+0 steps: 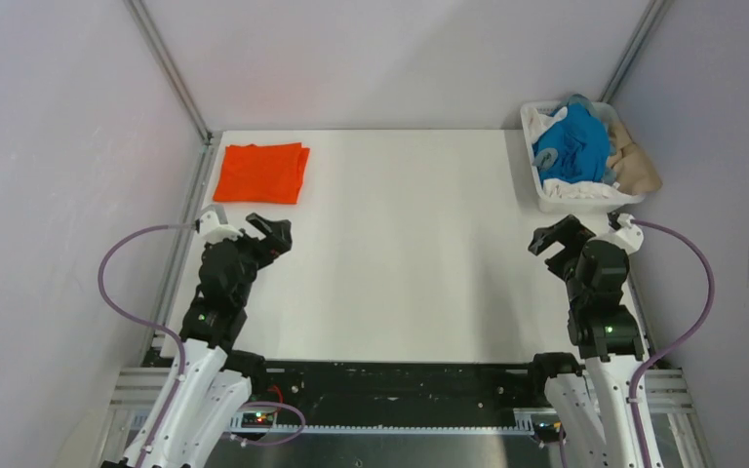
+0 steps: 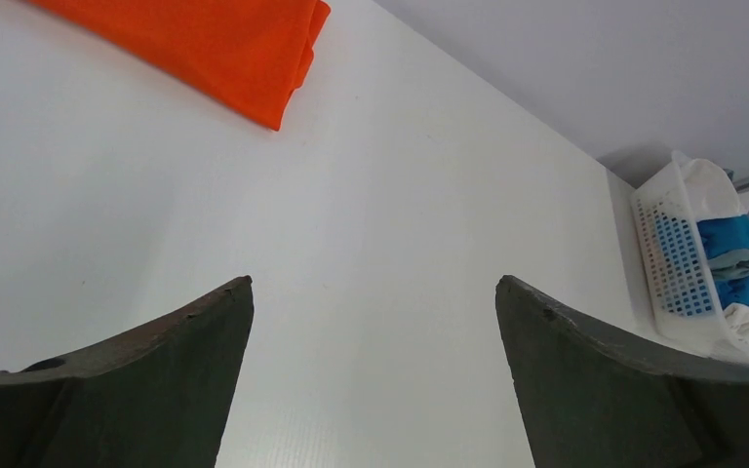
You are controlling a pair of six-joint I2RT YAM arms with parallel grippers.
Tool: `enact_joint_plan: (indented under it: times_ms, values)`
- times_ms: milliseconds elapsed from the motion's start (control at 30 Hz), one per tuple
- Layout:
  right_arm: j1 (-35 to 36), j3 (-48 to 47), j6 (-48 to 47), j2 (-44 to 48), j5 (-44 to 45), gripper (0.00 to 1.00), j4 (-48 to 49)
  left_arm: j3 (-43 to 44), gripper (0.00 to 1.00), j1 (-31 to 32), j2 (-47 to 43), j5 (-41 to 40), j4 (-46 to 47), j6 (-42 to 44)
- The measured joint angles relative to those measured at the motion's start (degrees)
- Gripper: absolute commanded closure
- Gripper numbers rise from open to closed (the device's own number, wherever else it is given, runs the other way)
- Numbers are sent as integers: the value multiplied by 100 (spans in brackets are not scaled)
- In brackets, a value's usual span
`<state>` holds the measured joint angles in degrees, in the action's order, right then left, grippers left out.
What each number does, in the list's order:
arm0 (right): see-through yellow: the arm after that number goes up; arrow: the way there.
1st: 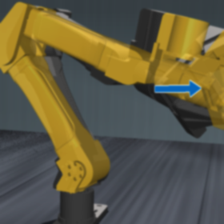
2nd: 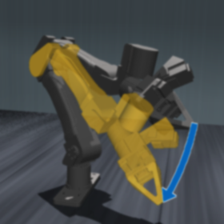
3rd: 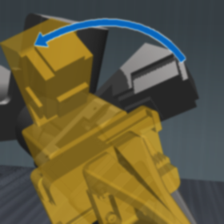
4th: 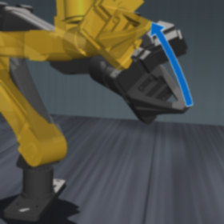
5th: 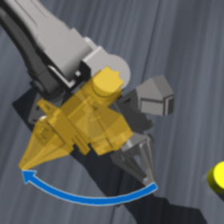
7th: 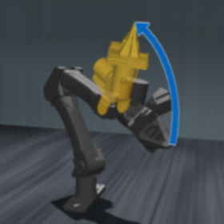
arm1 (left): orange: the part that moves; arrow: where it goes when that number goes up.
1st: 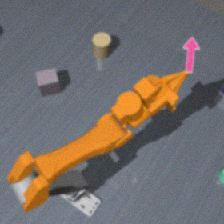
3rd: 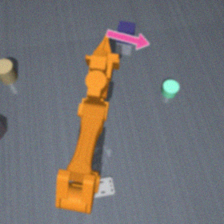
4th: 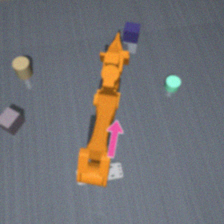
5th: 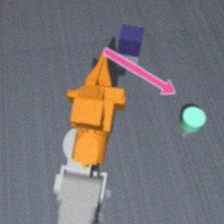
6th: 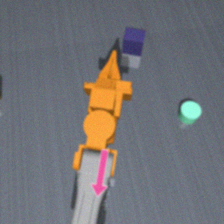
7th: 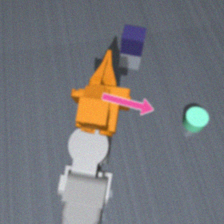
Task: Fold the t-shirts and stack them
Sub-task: Grab crumpled tshirt from bin with the right arm
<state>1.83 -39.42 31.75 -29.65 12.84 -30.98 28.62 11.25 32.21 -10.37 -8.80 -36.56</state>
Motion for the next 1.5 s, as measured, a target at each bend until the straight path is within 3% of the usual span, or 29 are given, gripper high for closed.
enact_joint_plan:
  times_ms: [233,400,600,700,900,1133,1300,1367,1433,1500]
  values:
    - [0,-85,-149,-398,-457,0,844,0,2,0,-39,20,-133,-114]
    - [-55,-1150,-293,-2166,-570,0,1609,0,2,0,-33,2,-173,-157]
    - [-608,-3093,-337,-4708,315,0,2063,0,2,0,-35,-232,-175,-151]
    - [-798,-3637,-328,-5547,761,0,2175,0,2,0,-33,-332,-177,-142]
    - [-1106,-5097,-98,-7361,1467,0,2017,-2,2,0,-39,-501,-184,-140]
    - [-1353,-7169,236,-9289,1453,14,1342,-55,2,0,-129,-614,-197,-101]
    - [-1515,-7818,431,-10078,1303,21,946,-76,2,0,-201,-734,-216,-98]
    - [-1556,-7847,461,-10216,1279,36,866,-76,2,0,-201,-758,-216,-98]
    - [-1585,-7882,455,-10308,1266,59,846,-76,2,0,-199,-767,-216,-98]
    - [-1593,-7934,389,-10365,1204,95,846,-76,2,0,-197,-776,-216,-98]
